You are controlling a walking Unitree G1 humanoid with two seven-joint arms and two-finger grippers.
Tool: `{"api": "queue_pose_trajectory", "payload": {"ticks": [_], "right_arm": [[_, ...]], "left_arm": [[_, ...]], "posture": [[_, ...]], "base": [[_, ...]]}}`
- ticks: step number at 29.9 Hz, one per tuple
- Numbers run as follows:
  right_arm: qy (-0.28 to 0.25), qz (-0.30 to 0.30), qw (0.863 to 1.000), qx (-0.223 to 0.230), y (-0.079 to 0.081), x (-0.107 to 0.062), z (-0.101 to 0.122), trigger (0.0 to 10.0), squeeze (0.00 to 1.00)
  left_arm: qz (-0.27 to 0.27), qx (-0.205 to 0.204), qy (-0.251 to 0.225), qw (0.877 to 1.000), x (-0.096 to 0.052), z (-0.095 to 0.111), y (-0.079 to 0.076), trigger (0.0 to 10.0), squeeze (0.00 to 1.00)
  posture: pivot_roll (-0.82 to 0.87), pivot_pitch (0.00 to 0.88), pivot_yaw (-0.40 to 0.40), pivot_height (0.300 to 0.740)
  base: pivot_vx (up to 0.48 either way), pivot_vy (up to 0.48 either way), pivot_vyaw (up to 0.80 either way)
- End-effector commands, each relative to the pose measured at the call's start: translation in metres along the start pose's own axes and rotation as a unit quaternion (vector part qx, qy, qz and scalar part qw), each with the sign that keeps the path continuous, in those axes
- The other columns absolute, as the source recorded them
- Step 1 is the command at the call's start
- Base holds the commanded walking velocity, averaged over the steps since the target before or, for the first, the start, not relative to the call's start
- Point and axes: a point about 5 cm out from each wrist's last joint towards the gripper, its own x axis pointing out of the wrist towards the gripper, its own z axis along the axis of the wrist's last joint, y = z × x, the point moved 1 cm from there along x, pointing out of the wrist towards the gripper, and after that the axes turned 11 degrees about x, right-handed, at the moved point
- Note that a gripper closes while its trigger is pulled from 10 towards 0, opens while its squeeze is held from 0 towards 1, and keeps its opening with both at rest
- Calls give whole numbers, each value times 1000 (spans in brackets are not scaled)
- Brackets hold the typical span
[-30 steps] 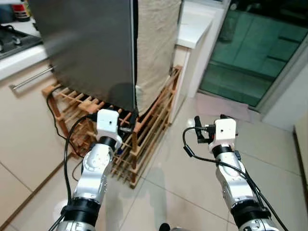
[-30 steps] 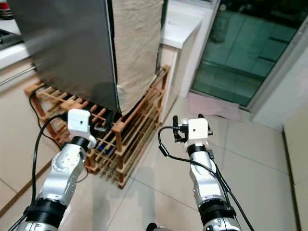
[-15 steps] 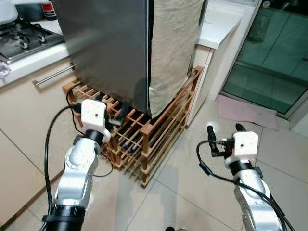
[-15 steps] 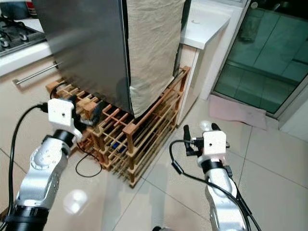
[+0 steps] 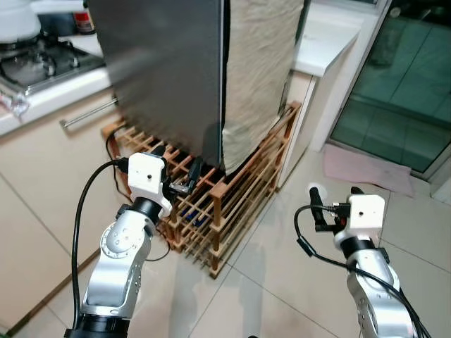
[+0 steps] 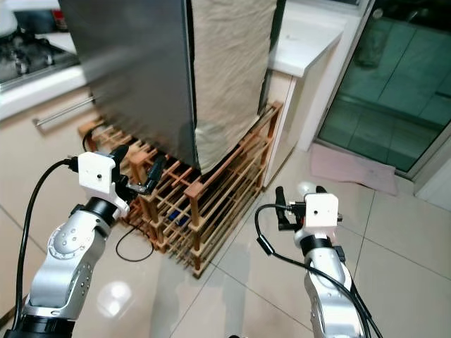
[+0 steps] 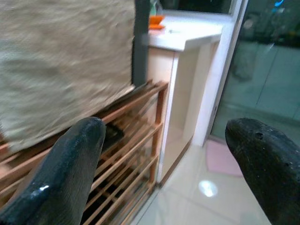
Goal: Restocking fridge
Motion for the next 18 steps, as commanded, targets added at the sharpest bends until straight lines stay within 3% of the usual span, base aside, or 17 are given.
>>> {"api": "queue_pose_trajectory", "payload": {"ticks": [1,11,18], "right_arm": [[-9,-7,1000,-8,-6,6,5,10000,0],[-9,-5,1000,-18,-8,11,5,10000,0],[-11,-1,1000,-19,-7,12,6,10000,0]], "left_arm": [[-6,-8,-8,1000,3,4,-4,10000,0],[-2,-6,-16,1000,6,9,-6,10000,0],[5,-9,-25,1000,12,18,0,10000,0]], "posture": [[-40,0,-23,740],[-40,0,-29,740],[-36,0,-34,740]], "base": [[480,0,0],[480,0,0],[0,0,0]]}}
